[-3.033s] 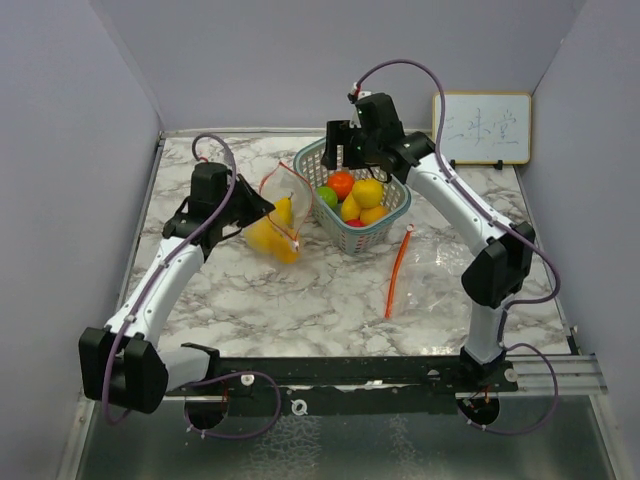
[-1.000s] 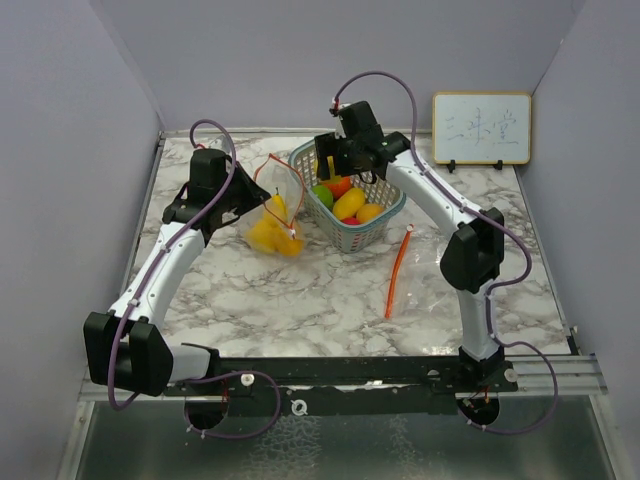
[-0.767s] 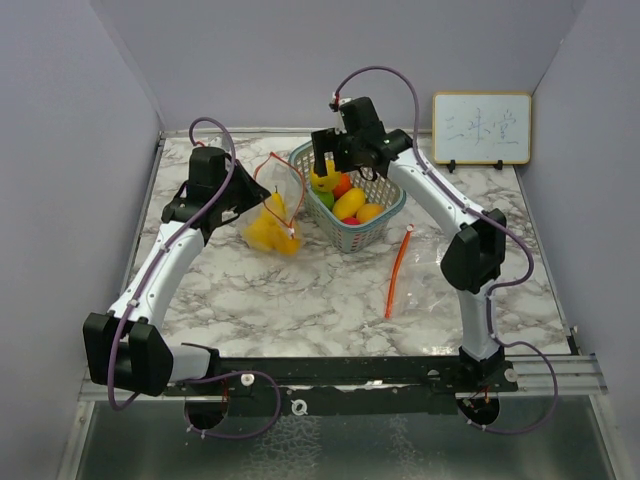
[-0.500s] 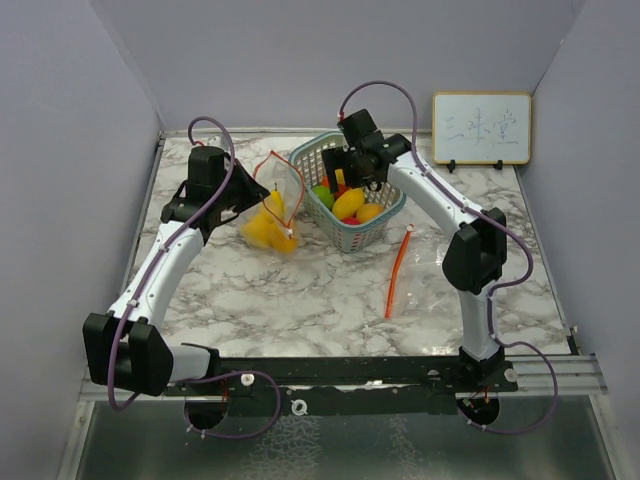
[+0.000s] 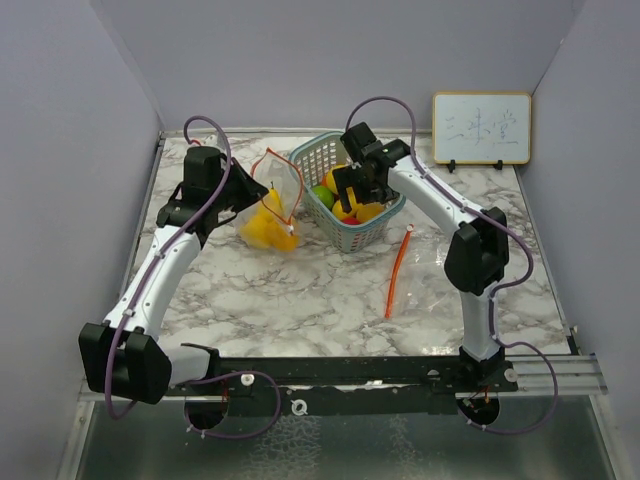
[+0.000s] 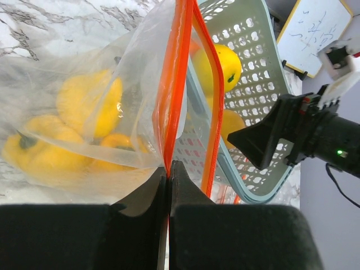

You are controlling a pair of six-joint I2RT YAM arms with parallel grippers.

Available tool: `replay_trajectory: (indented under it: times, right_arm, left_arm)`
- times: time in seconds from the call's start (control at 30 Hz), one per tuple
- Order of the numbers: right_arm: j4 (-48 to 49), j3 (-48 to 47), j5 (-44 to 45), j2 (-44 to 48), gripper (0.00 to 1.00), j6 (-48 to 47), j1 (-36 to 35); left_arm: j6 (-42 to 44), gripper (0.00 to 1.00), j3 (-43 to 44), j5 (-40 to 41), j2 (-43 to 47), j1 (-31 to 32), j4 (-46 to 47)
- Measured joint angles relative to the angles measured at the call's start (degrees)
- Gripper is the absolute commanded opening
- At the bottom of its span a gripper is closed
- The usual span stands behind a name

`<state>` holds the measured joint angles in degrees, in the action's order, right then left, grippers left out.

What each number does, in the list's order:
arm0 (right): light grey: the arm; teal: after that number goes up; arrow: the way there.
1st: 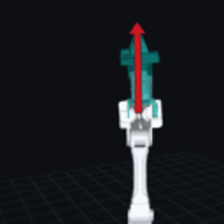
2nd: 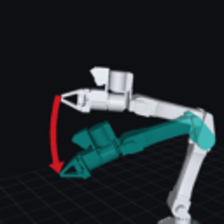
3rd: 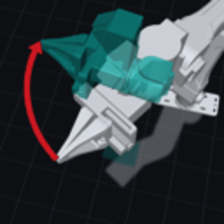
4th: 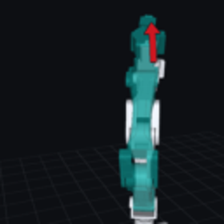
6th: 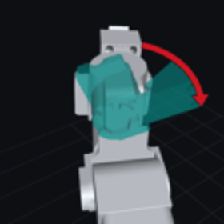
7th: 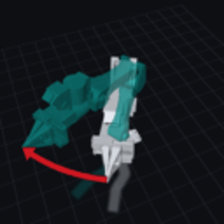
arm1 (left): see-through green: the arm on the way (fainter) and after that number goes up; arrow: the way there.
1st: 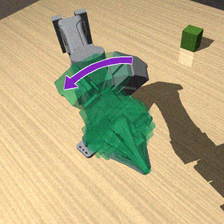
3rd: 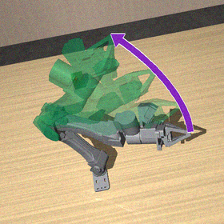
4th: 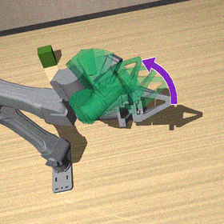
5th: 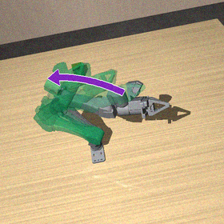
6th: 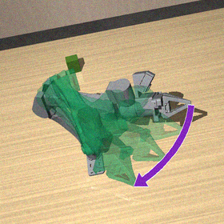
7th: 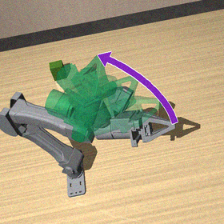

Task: Place the food in the zip-top bag and seal the zipper
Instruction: Pick up the fake fruit from the bin.

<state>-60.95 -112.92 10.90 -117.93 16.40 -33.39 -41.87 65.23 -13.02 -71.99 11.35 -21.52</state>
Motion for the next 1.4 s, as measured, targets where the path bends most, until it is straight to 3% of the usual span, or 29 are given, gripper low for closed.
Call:
replay_trajectory:
  times: [0.27,0.4,0.6,0.63,0.73,0.77,0.87,1.4]
  right_arm:
    - [1.38,3.87,3.63,-2.95,0.88,1.36,0.0]
    - [2.36,5.14,6.67,-4.33,0.78,1.36,0.02]
    - [4.59,7.89,10.12,-5.22,0.76,0.9,0.28]
    - [5.11,8.28,10.34,-5.16,0.66,0.72,0.28]
    - [6.29,9.27,10.45,-4.63,0.21,-0.46,0.28]
    - [6.36,9.35,10.4,-4.59,0.13,-0.39,0.28]
    - [6.49,9.4,10.23,-4.52,0.03,-0.81,0.22]
    - [13.44,5.55,0.09,1.92,0.02,-1.14,0.17]
  left_arm:
    - [0.02,0.0,-0.02,0.0,1.62,-0.04,-0.46]
    - [0.24,0.0,-0.02,0.02,1.64,-0.11,-0.63]
    - [0.44,0.0,-0.02,0.02,1.64,-0.17,-0.92]
    - [0.44,0.0,-0.02,0.02,1.64,-0.24,-0.92]
    - [0.44,0.0,-0.04,0.02,1.64,-0.44,-0.92]
    - [0.44,0.0,-0.04,0.02,1.64,-0.46,-0.92]
    - [0.44,0.0,-0.04,0.02,1.64,-0.48,-0.92]
    - [0.44,0.0,-0.13,0.02,1.62,-0.48,-0.87]
